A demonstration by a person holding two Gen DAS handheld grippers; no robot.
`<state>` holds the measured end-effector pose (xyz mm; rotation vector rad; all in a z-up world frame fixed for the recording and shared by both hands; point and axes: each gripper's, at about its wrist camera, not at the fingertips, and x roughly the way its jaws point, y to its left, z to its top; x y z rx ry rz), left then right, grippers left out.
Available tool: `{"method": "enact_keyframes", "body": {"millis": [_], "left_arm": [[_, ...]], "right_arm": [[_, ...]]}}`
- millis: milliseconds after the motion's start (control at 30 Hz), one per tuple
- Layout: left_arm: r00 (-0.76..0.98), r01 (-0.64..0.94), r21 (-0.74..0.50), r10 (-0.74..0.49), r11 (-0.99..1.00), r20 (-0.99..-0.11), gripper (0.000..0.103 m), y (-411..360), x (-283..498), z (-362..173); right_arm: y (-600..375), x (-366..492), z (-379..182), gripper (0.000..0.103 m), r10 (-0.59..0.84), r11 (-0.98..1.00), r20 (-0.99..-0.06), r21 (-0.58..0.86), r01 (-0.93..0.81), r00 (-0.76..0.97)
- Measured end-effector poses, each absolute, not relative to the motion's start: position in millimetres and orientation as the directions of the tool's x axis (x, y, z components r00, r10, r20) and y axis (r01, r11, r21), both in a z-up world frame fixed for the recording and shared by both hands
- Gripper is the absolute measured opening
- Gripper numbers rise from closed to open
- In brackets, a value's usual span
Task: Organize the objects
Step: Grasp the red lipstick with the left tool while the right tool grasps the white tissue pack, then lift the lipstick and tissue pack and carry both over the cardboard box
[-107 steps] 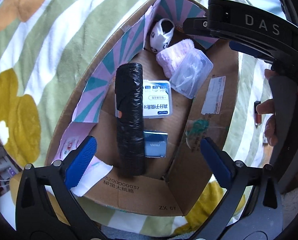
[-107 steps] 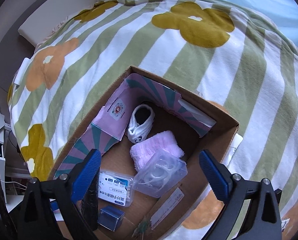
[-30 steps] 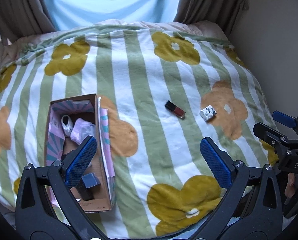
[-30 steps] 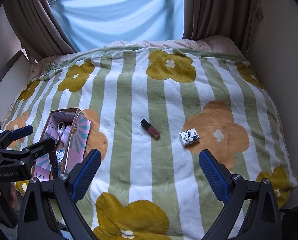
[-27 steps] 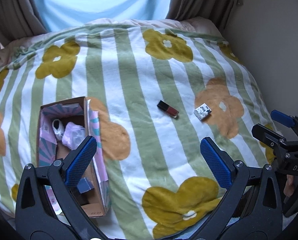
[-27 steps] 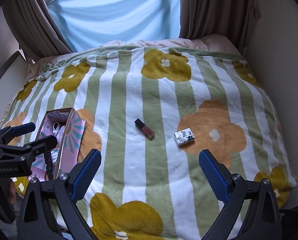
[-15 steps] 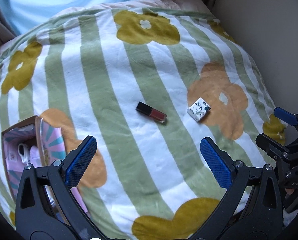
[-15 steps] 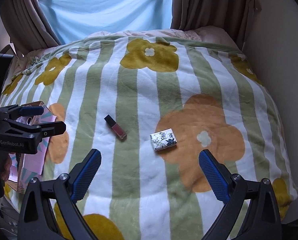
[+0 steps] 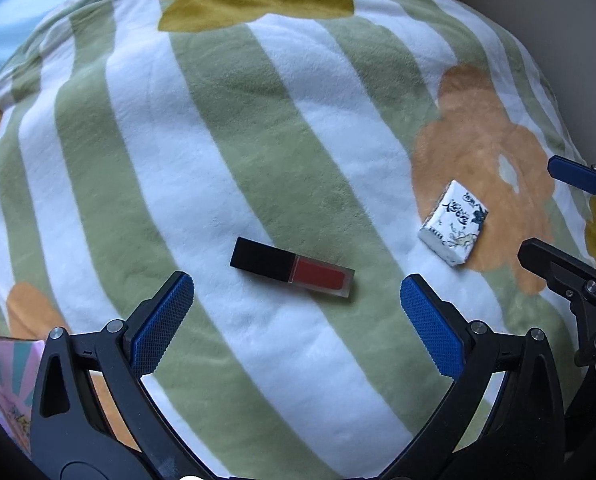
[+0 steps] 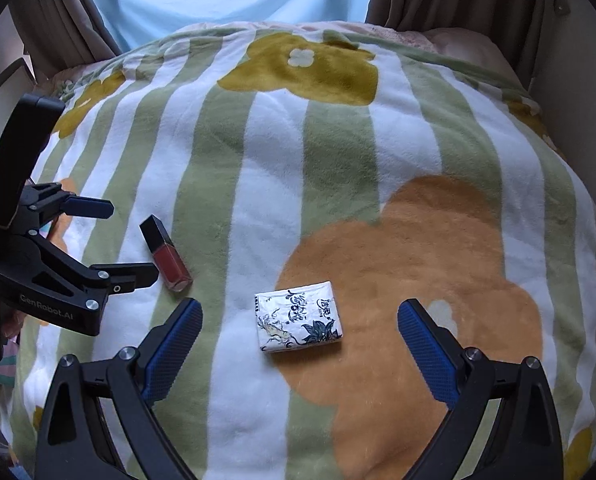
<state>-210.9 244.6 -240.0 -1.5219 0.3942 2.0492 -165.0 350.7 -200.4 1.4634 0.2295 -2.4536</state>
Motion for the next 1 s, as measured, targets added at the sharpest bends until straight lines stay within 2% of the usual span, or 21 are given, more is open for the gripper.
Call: {"method": "enact_keyframes", "body": {"millis": [267,467,633,1000], "left_arm": [[-0.173,-0.626,-0.068,0.223,-0.777,-0.959,0.103,254.8,-220.6,-282.4],[-0.175,-0.65,-0.043,0.204,-0.759,-0.963,0.102,260.1,-222.8,-296.6],[-0.186,-0.675,-0.034,0.214,-0.737,-0.959,0.084,259.3,-221.8,-300.1],[-0.179,-0.686,-0.048,0.232,-0.726,-0.956,0.084,253.8,-225.4,-295.0]], "right_arm": [[347.0,-181.3,-243.5,0.097,-0.172,-0.933,-0.9,0.018,0.36,-0.401],[348.9,-190.3,-260.0,0.083,-0.182,-0.931,-0.916,0.044,0.361,-0.358],[349.8,-192.7,-266.0,0.059,-0.145,-0.93,-0.929,0.01,0.367,-0.341],[356.7,-194.5,-253.9,0.058,-0.139,-0.949,-0.93,0.028,0.313,-0.34]]}}
